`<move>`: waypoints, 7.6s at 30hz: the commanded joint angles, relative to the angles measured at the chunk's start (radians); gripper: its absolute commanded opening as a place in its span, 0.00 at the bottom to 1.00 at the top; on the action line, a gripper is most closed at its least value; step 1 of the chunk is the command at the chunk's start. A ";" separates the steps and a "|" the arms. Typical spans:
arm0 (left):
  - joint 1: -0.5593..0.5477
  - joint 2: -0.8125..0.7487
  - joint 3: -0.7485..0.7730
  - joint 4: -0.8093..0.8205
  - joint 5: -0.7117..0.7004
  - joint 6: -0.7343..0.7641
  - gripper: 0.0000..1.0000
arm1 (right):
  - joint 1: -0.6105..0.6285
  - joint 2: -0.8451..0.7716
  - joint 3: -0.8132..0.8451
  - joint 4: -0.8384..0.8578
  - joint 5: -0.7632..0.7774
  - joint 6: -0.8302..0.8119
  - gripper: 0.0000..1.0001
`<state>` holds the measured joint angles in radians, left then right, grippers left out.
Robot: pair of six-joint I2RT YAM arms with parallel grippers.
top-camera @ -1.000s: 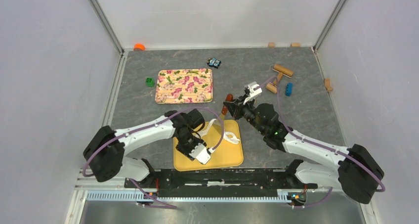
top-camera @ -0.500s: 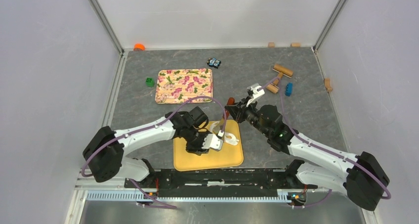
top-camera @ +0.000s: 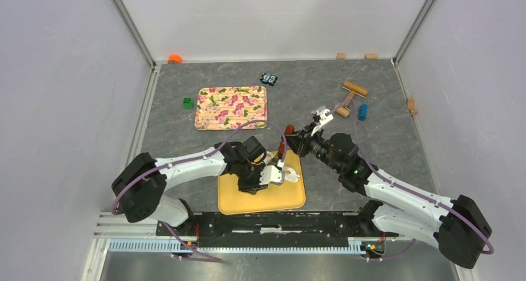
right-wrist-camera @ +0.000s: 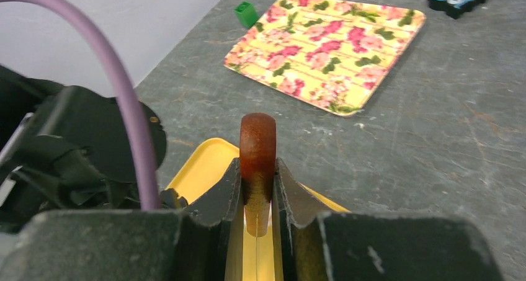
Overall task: Roll out the dumpling wrappers from the dough
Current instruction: Remove the dumpling wrapper from the work surface, then scoop the dumpling wrapper at the center of the board.
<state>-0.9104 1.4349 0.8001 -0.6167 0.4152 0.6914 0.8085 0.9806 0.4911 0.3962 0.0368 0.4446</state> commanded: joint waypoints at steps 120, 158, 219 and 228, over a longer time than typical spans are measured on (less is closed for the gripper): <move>0.545 -0.137 -0.126 0.066 -0.266 0.176 0.22 | -0.012 0.208 -0.436 0.779 0.262 0.265 0.00; 0.531 -0.237 -0.002 -0.242 -0.022 0.219 0.43 | 0.052 0.673 -0.226 1.036 0.095 0.402 0.00; 0.413 -0.123 -0.130 -0.021 -0.182 0.191 0.38 | 0.176 0.856 -0.359 1.564 0.483 0.395 0.00; 0.411 -0.240 0.115 -0.010 0.009 -0.053 0.59 | 0.252 0.798 -0.386 1.532 0.623 0.421 0.00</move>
<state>-0.4988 1.2526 0.7712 -0.7044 0.2478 0.8314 1.0115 1.7775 0.1467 1.4864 0.5739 1.0496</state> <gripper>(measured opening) 0.554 0.223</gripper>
